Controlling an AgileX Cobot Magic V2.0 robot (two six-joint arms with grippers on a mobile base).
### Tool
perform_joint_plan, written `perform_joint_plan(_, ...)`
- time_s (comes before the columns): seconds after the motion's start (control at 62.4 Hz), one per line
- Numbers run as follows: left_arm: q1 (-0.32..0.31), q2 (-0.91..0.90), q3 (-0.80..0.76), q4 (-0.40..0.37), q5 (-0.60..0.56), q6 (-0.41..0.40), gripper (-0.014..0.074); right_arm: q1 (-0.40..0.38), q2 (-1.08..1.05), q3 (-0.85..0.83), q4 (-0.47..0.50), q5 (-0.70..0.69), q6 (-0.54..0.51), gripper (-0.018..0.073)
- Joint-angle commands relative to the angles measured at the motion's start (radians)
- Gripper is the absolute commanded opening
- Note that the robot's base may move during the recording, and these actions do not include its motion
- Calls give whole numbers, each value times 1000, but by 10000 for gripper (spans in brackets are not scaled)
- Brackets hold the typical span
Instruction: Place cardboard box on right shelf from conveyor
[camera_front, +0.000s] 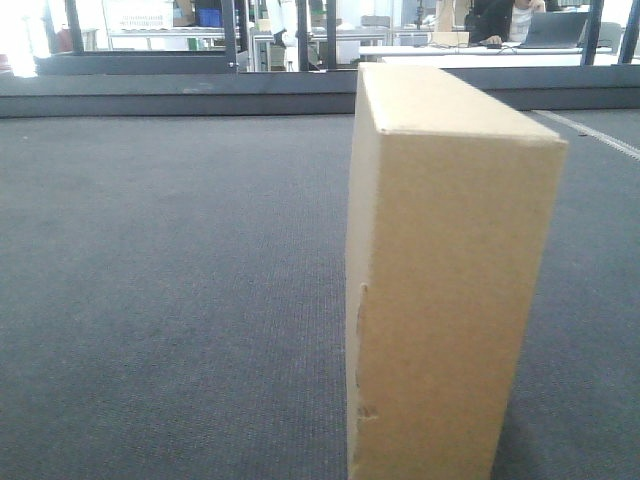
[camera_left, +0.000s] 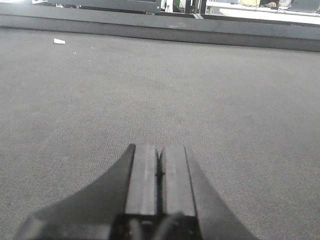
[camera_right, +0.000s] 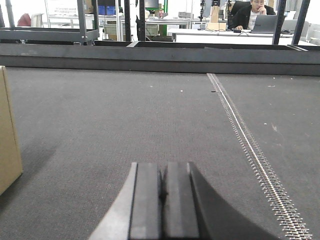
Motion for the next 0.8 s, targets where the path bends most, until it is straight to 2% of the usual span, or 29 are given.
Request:
perform_joint_plan(0.0,-1,-8,10,1,-86,-5,-116,-3,-9,-16,-8,-82,-7,66)
perform_joint_plan(0.336,-1,-8,10,1,-86,-5,-116,-3,-9,-16,-8,-88,-7,66)
perform_joint_plan(0.561,-1,-8,10,1,-86,-5,-116,-3,-9,-47,-8,-247,-5,66)
perform_joint_plan(0.641,-1,-8,10,1,-86,-5,-116,-3,1,-122,-8,-162,8,66)
perform_joint_plan(0.785,-1,-8,10,1,-86,-5,-116,-3,94,-321,-8,152,8,66)
